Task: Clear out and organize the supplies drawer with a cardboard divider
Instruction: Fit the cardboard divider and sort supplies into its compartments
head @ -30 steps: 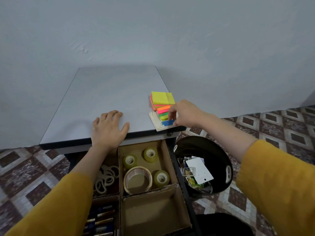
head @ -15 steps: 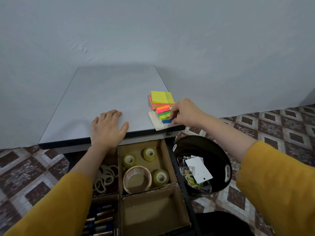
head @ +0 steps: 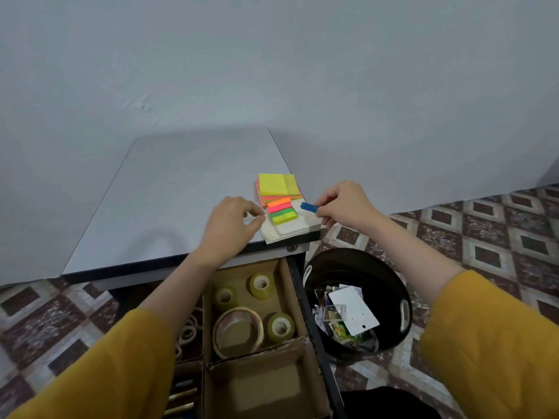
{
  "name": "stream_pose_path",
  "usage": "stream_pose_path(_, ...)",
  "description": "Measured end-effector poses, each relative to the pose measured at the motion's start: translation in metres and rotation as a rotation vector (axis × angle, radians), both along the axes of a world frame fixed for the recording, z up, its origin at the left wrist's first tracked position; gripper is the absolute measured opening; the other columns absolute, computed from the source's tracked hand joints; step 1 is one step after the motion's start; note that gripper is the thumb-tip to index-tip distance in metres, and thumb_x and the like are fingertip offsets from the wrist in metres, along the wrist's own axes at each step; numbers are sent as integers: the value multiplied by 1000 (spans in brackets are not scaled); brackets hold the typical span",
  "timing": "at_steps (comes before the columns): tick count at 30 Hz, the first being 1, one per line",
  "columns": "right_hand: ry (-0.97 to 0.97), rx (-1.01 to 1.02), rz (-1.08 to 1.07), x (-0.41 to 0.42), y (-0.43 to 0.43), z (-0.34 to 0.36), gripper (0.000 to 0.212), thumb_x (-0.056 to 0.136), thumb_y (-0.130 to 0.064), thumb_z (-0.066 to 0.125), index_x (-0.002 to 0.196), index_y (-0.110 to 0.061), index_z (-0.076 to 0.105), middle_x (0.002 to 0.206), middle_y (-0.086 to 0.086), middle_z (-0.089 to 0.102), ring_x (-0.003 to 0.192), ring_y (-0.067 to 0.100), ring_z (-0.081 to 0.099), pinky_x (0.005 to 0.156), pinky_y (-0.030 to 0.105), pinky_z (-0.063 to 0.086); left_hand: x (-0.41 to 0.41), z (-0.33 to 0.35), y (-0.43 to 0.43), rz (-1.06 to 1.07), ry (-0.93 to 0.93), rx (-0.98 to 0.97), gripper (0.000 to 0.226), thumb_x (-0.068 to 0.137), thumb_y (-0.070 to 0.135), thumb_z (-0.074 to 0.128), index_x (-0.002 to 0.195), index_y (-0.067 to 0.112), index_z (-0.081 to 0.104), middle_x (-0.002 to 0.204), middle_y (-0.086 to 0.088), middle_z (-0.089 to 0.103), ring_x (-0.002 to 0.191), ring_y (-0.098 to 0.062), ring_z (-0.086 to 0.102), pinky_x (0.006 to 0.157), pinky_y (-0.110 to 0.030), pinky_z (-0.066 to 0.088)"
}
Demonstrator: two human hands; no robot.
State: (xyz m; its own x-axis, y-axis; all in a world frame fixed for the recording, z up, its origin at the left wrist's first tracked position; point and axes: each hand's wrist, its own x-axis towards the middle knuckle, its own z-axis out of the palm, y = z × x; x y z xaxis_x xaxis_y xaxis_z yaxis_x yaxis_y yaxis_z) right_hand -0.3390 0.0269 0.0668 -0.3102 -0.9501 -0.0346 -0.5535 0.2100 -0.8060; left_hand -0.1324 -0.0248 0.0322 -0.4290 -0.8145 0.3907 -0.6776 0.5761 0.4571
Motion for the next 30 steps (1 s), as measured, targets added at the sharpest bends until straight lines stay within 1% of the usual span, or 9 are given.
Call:
stream_pose_path(3,-84,-13,-25,-2,2,-3,17,79,11,60,94,7,68,64,12,61,48,17,59,47,20,54,-25,7,-3,-68,-35,48,16,89,24,60,95,16,73,96,1,68,86,-12,50,78,-25,36)
stream_pose_path(5,-114,-18,-30,-3,2,-4,18,81,10,59,96,6,67,66,11,61,46,13,60,47,19,54,-35,8,-6,-59,-65,65,17,90,24,58,96,15,72,98,0,69,87,-14,52,78,-26,37)
stream_pose_path(9,-144,-71,-65,-1,-2,-10,20,84,9,56,101,6,67,74,8,61,54,17,61,53,22,56,-47,10,-12,-19,-136,128,16,89,24,61,96,14,71,96,-3,68,81,-11,47,69,-22,34)
stream_pose_path(13,-156,-88,-61,4,-5,-16,21,85,10,55,103,7,66,81,15,63,53,18,60,52,21,54,-54,10,-15,27,-176,184,11,87,20,63,92,13,70,96,-5,68,88,-18,54,70,-25,38)
stream_pose_path(17,-164,-81,-52,6,-6,-20,19,85,10,56,100,6,66,79,17,63,46,12,59,50,17,54,-57,12,-14,62,-228,169,12,87,23,63,92,14,70,99,-3,68,94,-20,58,71,-27,41)
stream_pose_path(21,-165,-74,-51,6,-8,-22,20,84,11,55,100,6,66,81,17,63,47,13,59,48,16,53,-59,17,-17,78,-295,211,15,86,22,63,93,11,72,97,-4,69,90,-22,61,73,-32,50)
stream_pose_path(24,-163,-80,-61,5,-9,-24,19,83,12,55,97,5,67,79,17,64,41,9,58,48,17,54,-63,20,-19,78,-351,222,14,86,19,62,88,7,70,95,-7,69,87,-26,62,72,-34,51)
stream_pose_path(28,-169,-78,-74,6,-9,-25,18,84,11,55,96,6,67,78,18,63,48,16,58,54,22,55,-63,24,-17,53,-395,225,15,86,16,58,93,9,69,98,-6,69,89,-25,62,74,-36,52)
stream_pose_path(30,-179,-79,-78,6,-9,-26,17,84,11,55,96,6,67,78,18,63,47,16,58,54,22,55,-62,26,-15,34,-408,235,15,85,14,58,92,9,70,99,-6,69,91,-25,62,77,-37,53)
